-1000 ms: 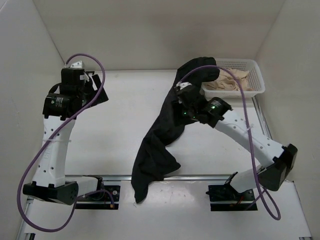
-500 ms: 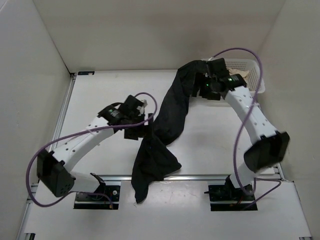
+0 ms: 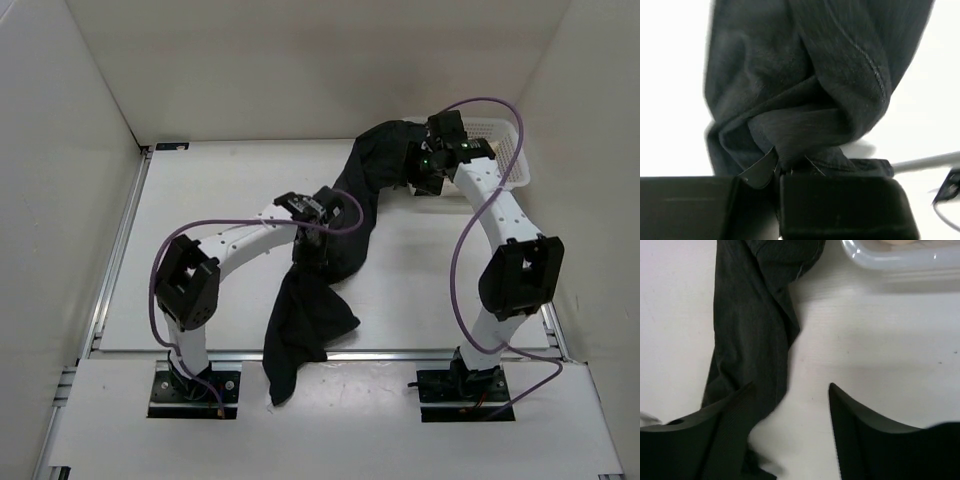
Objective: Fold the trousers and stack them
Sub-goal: Flatten the trousers out
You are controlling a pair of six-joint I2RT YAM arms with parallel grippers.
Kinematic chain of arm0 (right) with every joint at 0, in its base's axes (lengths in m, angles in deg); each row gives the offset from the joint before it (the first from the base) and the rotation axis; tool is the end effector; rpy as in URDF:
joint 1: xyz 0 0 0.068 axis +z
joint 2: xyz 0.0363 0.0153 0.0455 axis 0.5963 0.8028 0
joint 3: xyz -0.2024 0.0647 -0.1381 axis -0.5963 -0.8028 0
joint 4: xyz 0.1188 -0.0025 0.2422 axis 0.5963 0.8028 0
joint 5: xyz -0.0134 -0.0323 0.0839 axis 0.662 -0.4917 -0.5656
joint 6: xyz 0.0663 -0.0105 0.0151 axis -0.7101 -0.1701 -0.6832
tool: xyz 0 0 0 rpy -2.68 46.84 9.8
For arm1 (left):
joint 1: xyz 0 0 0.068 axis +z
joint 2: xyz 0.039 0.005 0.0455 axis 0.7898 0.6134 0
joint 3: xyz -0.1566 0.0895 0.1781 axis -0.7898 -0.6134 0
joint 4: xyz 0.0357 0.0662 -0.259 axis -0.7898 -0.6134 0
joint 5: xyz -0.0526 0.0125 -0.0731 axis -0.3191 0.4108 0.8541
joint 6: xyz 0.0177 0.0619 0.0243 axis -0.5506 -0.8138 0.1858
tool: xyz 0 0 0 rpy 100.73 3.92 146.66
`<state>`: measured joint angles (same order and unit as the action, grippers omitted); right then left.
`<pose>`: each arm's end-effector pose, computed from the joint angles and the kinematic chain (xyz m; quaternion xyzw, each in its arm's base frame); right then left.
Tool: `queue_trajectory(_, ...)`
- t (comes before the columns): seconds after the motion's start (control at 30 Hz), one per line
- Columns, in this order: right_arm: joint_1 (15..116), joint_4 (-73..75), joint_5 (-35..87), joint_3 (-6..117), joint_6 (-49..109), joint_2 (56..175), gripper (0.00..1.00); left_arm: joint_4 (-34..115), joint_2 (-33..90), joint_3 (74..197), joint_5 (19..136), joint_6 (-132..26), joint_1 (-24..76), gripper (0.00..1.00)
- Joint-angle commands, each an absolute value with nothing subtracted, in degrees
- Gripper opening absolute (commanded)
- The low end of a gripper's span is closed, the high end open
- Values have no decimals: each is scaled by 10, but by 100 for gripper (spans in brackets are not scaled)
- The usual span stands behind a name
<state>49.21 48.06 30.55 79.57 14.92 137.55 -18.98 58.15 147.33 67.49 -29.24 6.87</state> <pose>0.4035 0.0938 0.2974 0.0651 0.9385 0.1274 0.3143 0.2598 -0.2602 0.1880 0.0869 0.9910 -0.0544 0.0857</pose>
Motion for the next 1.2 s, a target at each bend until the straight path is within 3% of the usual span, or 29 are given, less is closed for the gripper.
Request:
queue_trajectory(0.0,492,470,298,757,164,1297,60,-281,544,1595,562,-321,110,10)
queue_trajectory(0.07,487,459,305,722,164,1263,47,-318,510,1675,520,-341,151,10)
queue_trajectory(0.1,486,446,305,715,164,1257,24,-329,496,1698,519,-350,167,10)
queue_trajectory(0.17,470,441,291,715,164,1257,13,-329,469,1748,537,-364,217,10)
queue_trajectory(0.2,470,441,284,731,164,1264,13,-329,447,1761,548,-369,234,10)
queue_trajectory(0.3,470,441,238,777,164,1302,50,-334,425,1802,598,-375,285,10)
queue_trajectory(0.33,475,441,232,792,164,1328,79,-334,425,1809,606,-375,293,10)
queue_trajectory(0.43,487,441,214,843,158,1387,100,-340,425,1819,640,-382,307,10)
queue_trajectory(0.77,511,412,120,1007,56,1587,100,-345,408,1808,650,-387,341,10)
queue_trajectory(1.07,588,377,171,1014,-12,1676,100,-351,398,1785,636,-387,357,10)
queue_trajectory(1.17,588,377,198,1066,-33,1718,93,-351,398,1779,636,-387,370,10)
